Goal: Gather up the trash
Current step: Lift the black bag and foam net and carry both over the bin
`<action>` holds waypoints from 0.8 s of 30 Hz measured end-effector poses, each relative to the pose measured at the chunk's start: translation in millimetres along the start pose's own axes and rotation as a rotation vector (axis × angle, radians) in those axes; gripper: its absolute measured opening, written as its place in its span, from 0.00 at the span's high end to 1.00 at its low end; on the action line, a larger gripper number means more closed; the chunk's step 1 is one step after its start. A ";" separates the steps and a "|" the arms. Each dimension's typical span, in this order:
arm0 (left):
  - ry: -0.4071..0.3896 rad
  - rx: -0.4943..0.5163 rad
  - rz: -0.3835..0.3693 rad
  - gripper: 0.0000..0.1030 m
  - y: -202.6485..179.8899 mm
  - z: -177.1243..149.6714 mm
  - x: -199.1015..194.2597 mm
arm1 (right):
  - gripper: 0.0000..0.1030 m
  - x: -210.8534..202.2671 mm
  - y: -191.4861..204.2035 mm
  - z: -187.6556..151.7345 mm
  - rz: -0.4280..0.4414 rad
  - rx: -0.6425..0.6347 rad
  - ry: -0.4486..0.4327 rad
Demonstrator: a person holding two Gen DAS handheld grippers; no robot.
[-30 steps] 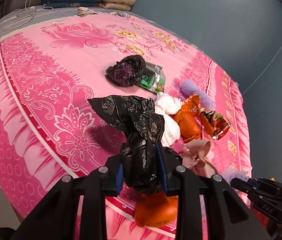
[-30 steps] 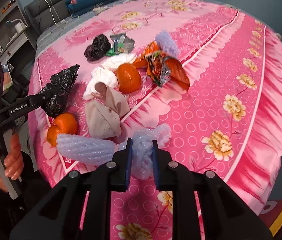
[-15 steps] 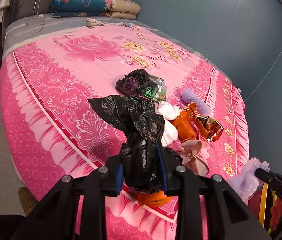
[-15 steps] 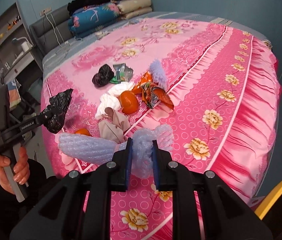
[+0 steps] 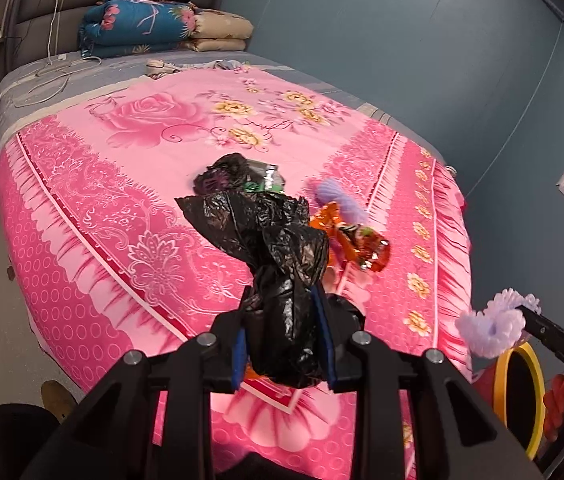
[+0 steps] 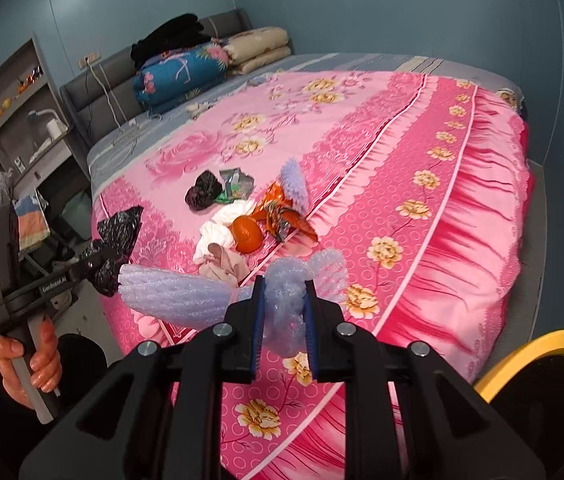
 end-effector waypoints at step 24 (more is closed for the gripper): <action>-0.026 0.118 -0.132 0.74 -98.3 -20.9 -56.9 | 0.83 -123.2 -38.9 15.8 -0.056 0.067 -0.216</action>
Point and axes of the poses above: each gripper's, at about its wrist camera, not at the fingertips, and x roughly the way its jaws point, y to its left, z to its top, the point moved 7 cm from there along x, roughly the way its jaws point, and after that the axes turned 10 degrees about z, right-handed, at the moved point
